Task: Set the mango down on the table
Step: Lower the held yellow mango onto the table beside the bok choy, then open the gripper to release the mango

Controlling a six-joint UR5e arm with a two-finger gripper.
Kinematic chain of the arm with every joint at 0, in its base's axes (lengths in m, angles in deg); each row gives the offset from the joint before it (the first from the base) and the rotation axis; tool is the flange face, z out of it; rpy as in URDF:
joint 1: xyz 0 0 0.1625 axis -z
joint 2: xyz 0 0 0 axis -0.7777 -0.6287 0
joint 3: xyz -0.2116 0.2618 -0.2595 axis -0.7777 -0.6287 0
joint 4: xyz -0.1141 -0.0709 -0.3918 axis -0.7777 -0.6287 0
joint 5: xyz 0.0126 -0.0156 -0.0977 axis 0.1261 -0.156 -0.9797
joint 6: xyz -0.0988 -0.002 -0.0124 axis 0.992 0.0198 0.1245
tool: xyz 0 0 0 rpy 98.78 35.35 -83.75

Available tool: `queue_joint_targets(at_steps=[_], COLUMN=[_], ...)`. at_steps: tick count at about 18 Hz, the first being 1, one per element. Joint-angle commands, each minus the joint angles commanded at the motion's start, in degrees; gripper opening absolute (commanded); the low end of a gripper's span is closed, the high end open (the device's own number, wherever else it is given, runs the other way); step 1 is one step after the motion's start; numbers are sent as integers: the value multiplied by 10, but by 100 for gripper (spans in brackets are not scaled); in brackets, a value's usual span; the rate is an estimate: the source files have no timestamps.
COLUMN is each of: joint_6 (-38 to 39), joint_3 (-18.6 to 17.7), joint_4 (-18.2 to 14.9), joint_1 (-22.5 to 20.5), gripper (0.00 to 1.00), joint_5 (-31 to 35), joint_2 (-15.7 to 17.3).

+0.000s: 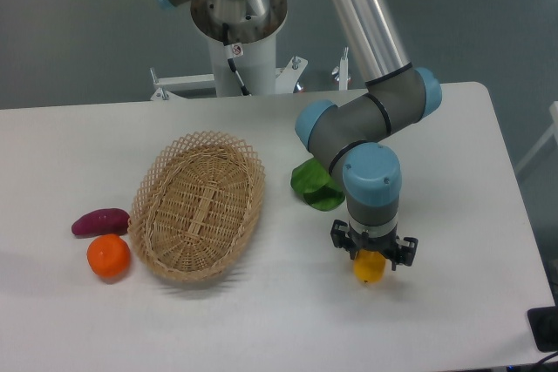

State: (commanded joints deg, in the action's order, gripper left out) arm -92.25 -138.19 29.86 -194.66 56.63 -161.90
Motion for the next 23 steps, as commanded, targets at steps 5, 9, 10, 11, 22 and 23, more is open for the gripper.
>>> queue_joint_targets(at_steps=[5, 9, 10, 11, 22, 23], joint_6=[-5, -20, -36, -53, -228, -229], joint_3=[3, 2, 1, 2, -100, -105], joint_4=[-6, -32, -46, -63, -163, -163], joint_1=[-14, -35, -40, -42, -82, -82], gripper=[100, 100, 100, 100, 100, 100], joint_5=[-46, -56, -57, -57, -53, -53], joint_2=[11, 26, 33, 38, 130, 133])
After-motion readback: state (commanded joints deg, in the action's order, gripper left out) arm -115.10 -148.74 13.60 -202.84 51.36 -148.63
